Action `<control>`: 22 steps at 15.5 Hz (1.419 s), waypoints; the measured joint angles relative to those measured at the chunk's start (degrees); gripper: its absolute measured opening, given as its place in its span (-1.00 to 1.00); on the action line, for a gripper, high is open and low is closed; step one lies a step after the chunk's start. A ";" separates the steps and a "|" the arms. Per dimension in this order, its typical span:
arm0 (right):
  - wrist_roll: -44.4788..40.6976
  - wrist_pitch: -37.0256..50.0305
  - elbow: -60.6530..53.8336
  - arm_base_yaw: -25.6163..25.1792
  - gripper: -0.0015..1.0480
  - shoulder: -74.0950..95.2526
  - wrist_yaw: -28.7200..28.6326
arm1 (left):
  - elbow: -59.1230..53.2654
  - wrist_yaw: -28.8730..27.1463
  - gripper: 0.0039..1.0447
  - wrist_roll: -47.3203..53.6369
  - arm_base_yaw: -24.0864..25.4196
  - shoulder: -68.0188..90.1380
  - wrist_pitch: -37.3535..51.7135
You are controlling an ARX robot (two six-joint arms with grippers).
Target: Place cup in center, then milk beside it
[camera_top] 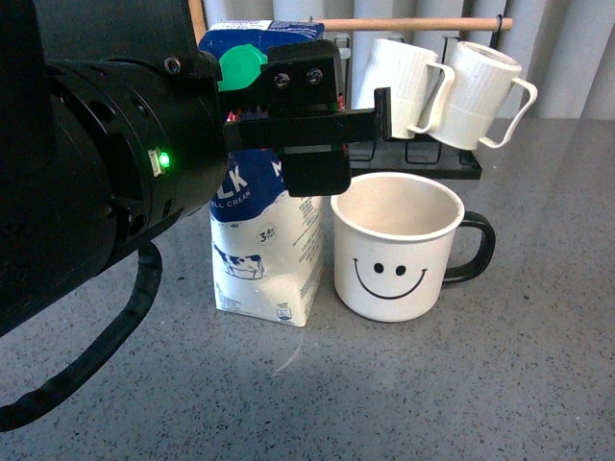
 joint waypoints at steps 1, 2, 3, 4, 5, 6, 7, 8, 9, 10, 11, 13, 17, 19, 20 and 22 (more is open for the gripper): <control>0.00 0.00 0.00 0.00 0.87 0.00 0.00 | 0.00 -0.02 0.63 -0.02 -0.02 -0.46 -0.26; 0.00 0.00 0.00 0.00 0.87 0.00 0.00 | -0.02 -0.04 0.84 -0.15 -0.09 -1.57 -0.92; 0.00 0.00 0.00 0.00 0.87 0.00 0.00 | -0.09 0.00 0.90 -0.20 -0.15 -2.86 -1.25; 0.00 0.00 0.00 0.00 0.87 0.00 0.00 | -0.11 0.24 0.87 -0.22 -0.31 -4.52 -1.90; 0.00 0.00 0.00 0.00 0.87 0.00 0.00 | -0.20 0.90 0.88 -0.20 -0.48 -6.45 -2.84; 0.00 0.00 0.00 0.00 0.87 0.00 0.00 | -0.22 1.29 0.88 -0.26 -0.48 -8.37 -3.87; 0.00 0.00 0.00 0.00 0.87 0.00 0.00 | -0.26 1.97 0.88 -0.24 -0.46 -10.62 -4.72; 0.00 0.00 0.00 0.00 0.87 0.00 0.00 | -0.26 3.32 0.88 -0.17 0.22 -13.97 -6.84; 0.00 0.00 0.00 0.00 0.87 0.00 0.00 | -0.26 5.01 0.88 -0.17 1.55 -16.66 -8.66; 0.00 0.00 0.00 0.00 0.87 0.00 0.00 | -0.28 6.36 0.88 -0.07 3.19 -18.49 -9.64; 0.00 0.00 0.00 0.00 0.87 0.00 0.00 | -0.63 7.82 0.88 0.37 5.60 -20.26 -10.27; 0.00 0.00 0.00 0.00 0.87 0.00 0.00 | -2.62 11.74 0.88 1.33 11.63 -23.96 -12.15; 0.00 0.00 0.00 0.00 0.87 0.00 0.00 | -6.58 15.82 0.72 6.40 24.87 -35.30 -17.94; 0.00 0.00 0.00 0.00 0.87 0.00 0.00 | -13.20 16.09 0.27 9.64 27.10 -39.93 -16.11; 0.00 0.00 0.00 0.00 0.87 0.00 0.00 | -18.86 17.94 -0.18 10.84 28.76 -42.73 -14.99; 0.00 0.00 0.00 0.00 0.87 0.00 0.00 | -22.08 19.15 -0.57 10.86 30.12 -46.07 -14.32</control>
